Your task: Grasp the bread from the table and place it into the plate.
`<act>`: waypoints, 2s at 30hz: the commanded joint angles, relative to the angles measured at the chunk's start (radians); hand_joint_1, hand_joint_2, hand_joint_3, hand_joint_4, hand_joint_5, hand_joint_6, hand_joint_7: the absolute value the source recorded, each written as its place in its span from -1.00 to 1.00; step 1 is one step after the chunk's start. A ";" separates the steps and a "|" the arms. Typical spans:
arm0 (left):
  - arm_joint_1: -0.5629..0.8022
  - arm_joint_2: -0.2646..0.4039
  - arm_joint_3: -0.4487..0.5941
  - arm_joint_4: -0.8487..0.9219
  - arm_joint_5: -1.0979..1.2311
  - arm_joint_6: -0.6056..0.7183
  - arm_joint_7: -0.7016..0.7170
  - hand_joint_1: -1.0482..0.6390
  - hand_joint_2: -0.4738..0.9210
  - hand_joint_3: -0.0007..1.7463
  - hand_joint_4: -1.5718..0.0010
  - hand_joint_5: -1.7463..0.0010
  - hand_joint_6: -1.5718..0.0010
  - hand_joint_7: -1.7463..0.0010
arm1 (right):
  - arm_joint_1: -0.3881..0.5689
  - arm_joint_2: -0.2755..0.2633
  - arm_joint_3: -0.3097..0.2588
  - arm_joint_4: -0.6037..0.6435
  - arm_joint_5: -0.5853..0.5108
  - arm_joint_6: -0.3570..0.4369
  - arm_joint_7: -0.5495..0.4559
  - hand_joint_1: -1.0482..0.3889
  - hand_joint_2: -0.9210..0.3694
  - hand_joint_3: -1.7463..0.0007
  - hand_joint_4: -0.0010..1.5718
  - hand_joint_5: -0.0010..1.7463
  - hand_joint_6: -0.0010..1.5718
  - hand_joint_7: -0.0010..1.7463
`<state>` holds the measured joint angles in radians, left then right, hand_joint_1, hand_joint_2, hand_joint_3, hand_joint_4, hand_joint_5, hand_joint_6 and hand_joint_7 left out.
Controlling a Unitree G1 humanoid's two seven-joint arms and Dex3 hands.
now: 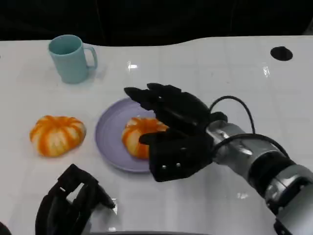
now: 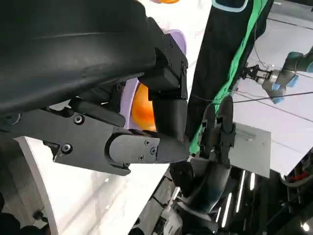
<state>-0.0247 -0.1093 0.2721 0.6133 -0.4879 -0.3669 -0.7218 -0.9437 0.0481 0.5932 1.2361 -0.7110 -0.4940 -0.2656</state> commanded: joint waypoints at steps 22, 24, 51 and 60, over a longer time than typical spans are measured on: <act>0.010 0.000 -0.011 -0.030 0.019 -0.004 0.036 -0.39 1.00 -0.70 0.23 -1.00 0.36 -0.72 | 0.454 -0.111 -0.439 -0.271 0.760 -0.338 0.600 -0.27 -1.00 0.56 -0.02 -0.70 -0.07 -0.80; 0.009 0.002 -0.013 -0.029 0.018 -0.007 0.033 -0.38 1.00 -0.69 0.23 -1.00 0.36 -0.72 | 0.496 -0.113 -0.482 -0.317 0.865 -0.279 0.728 -0.23 -1.00 0.55 0.01 -0.61 -0.02 -0.78; -0.002 0.020 -0.007 -0.021 0.012 -0.005 0.019 -0.40 1.00 -0.69 0.22 -1.00 0.36 -0.73 | 0.893 -0.161 -0.727 -0.874 1.188 0.504 1.004 -0.19 -1.00 0.56 -0.30 1.00 -0.54 1.00; 0.005 0.033 -0.007 -0.026 0.015 -0.003 0.022 -0.40 1.00 -0.69 0.22 -1.00 0.36 -0.72 | 0.894 -0.142 -0.728 -0.864 1.181 0.501 0.996 -0.17 -1.00 0.54 -0.21 1.00 -0.48 1.00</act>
<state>-0.0235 -0.0978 0.2581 0.5915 -0.4707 -0.3677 -0.7000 -0.0554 -0.0909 -0.1196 0.3790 0.4645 0.0025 0.7376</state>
